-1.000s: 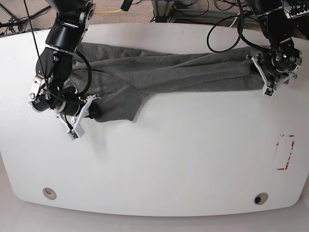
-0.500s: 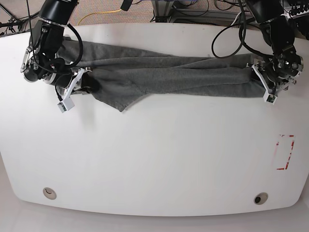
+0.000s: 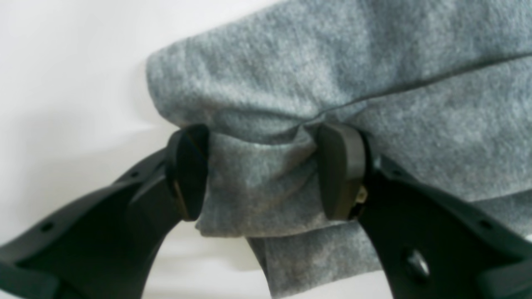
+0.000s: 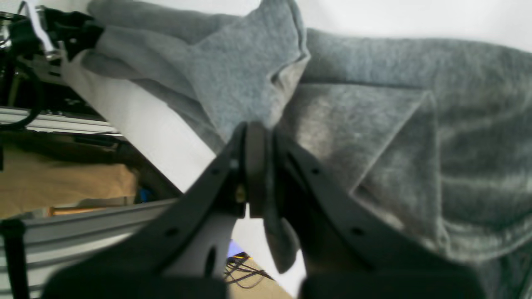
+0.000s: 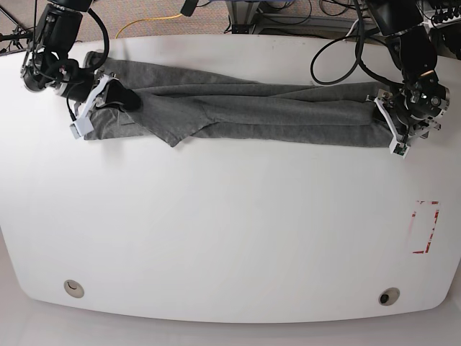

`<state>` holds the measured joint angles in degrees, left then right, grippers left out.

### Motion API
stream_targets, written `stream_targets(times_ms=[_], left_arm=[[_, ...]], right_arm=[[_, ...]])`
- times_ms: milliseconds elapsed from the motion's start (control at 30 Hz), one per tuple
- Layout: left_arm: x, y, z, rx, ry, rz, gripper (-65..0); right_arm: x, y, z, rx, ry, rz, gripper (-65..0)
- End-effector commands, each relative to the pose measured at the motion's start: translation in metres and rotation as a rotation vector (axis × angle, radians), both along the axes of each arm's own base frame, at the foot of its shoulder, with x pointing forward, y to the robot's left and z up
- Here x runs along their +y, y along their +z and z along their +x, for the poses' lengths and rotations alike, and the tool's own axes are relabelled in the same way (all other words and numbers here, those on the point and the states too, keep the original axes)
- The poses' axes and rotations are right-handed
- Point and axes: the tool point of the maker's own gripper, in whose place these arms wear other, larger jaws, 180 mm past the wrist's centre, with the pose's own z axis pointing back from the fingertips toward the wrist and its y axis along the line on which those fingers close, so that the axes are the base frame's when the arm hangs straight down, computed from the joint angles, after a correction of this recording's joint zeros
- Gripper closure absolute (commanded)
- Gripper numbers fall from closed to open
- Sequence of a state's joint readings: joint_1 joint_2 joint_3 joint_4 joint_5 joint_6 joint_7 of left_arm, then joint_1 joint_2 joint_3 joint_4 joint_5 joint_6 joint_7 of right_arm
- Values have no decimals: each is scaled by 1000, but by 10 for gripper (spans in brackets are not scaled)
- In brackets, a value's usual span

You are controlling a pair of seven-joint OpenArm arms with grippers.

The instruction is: Fold the T-shirt properly

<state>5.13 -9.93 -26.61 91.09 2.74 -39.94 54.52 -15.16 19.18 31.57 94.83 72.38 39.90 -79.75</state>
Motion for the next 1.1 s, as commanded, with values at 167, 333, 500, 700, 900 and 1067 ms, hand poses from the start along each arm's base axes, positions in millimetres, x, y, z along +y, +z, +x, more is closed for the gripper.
stream_targets(times_ms=[167,333,500,700,900,1067], left_arm=[[4,-7,-9,60,-19,52,-376],[4,-7,-8,57,-20,53,-376],[3,-6,-8,55,-21,52,-376],[3,-1,-2,37,-23,54,-376],[2,8,12,2,-20,49,-376],[3,19,20,-35,-23,63,-376]], right_arm=[[-17,8,-6,-12,-17,-19,0],[-29,-6,-13,40,-28,-71,-103],[-54,-21,-8,87,-72,-174,-420],[-92,-8,-6,61,-164,-288,-553],[-68,13,2,-30,-120,-317,-522],[-35,10,6,-54,-116,-240,-474]])
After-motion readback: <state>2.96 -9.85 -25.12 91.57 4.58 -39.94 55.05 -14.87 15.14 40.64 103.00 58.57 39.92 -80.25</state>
